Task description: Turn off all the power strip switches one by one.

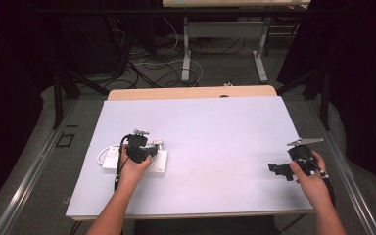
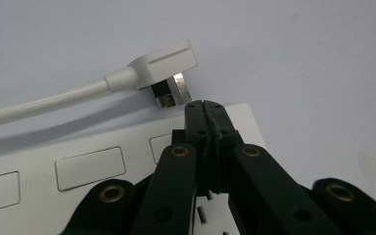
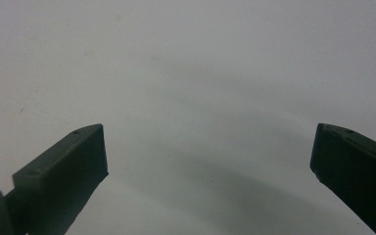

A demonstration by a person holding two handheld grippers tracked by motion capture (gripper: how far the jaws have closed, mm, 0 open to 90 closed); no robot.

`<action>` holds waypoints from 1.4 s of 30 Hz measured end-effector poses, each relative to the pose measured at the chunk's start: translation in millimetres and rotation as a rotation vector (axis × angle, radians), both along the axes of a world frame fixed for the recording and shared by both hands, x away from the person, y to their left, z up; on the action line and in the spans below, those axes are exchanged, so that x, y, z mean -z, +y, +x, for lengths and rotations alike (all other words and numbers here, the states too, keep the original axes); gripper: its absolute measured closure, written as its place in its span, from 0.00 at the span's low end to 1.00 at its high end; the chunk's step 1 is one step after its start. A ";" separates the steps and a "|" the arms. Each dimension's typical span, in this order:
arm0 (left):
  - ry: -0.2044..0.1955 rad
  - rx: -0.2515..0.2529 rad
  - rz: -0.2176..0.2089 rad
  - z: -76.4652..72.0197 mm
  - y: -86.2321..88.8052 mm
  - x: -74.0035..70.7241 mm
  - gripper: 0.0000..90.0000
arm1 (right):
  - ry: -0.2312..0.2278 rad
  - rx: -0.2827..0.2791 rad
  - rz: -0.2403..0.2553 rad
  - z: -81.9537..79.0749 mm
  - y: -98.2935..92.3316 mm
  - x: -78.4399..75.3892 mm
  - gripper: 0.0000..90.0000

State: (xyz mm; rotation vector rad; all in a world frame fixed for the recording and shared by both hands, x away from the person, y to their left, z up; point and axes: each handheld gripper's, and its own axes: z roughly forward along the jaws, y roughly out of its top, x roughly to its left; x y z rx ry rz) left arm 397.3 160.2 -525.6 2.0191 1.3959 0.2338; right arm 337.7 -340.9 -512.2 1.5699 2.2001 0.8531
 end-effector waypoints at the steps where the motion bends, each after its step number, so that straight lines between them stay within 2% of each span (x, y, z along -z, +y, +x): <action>1: -0.002 -0.001 0.001 -0.1 -0.2 0.1 1.00 | 0.000 0.000 0.000 0.0 0.0 0.0 0.00; 13: -0.004 0.001 0.005 -0.3 -0.6 0.2 1.00 | -0.001 0.001 -0.002 0.2 0.1 0.3 0.00; 17: -0.009 0.002 0.019 -1.1 -3.5 1.0 1.00 | -0.003 -0.009 -0.003 0.5 0.5 0.3 0.00; 19: -0.007 0.012 0.005 -0.9 -5.1 2.7 1.00 | -0.004 -0.008 -0.004 0.6 0.5 0.3 0.00; 23: -0.004 0.016 0.023 -1.2 -6.1 1.6 1.00 | -0.004 -0.005 -0.005 0.3 0.4 0.1 0.00; 42: -0.001 0.009 0.014 -0.7 -6.4 1.5 1.00 | -0.002 0.000 -0.001 0.1 0.3 0.4 0.00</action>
